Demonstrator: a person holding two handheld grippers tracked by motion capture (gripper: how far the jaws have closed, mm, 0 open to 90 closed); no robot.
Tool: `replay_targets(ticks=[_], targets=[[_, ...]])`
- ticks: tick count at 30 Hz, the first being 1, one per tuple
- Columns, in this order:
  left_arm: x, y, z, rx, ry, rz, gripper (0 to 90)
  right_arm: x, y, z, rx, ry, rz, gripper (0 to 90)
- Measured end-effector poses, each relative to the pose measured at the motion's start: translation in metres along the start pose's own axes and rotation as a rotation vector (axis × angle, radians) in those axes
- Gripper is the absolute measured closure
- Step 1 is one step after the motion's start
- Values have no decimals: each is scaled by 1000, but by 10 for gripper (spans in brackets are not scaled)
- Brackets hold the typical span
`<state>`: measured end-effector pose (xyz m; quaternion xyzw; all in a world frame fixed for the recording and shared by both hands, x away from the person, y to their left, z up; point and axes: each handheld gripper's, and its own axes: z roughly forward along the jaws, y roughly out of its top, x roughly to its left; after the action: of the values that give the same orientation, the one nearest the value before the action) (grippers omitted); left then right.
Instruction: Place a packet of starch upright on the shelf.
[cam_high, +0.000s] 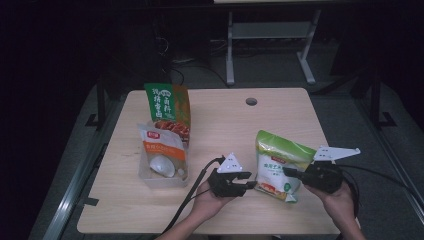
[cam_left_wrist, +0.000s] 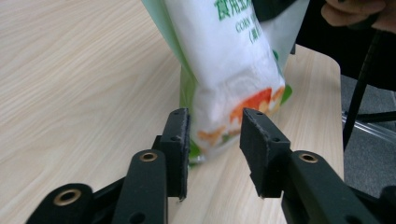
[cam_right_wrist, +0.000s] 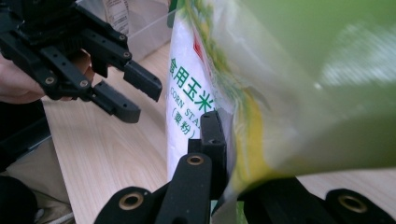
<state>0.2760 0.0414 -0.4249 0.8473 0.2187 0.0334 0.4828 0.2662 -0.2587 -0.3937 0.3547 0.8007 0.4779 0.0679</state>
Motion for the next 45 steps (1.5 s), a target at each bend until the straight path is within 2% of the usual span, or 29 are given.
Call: replay_targets(ticks=[8, 12, 14, 23, 24, 33, 45], targets=[[-3, -12, -16, 1, 12, 3, 538, 7, 17, 6, 6, -8, -25, 894], [-3, -18, -23, 7, 10, 5, 513, 9, 24, 9, 2, -2, -20, 895], [-4, -20, -27, 11, 19, 19, 502, 10, 28, 11, 1, 1, -23, 894], [-8, -31, -41, 1, 27, 15, 445, 15, 51, 21, 0, 17, -35, 895], [-7, -32, -43, 8, 30, 31, 442, 16, 54, 22, -2, 18, -38, 895], [-10, -42, -52, 10, 32, 21, 386, 22, 76, 36, 3, 50, -51, 895], [-13, -44, -57, 13, 34, 61, 361, 31, 104, 51, 1, 74, -81, 896]])
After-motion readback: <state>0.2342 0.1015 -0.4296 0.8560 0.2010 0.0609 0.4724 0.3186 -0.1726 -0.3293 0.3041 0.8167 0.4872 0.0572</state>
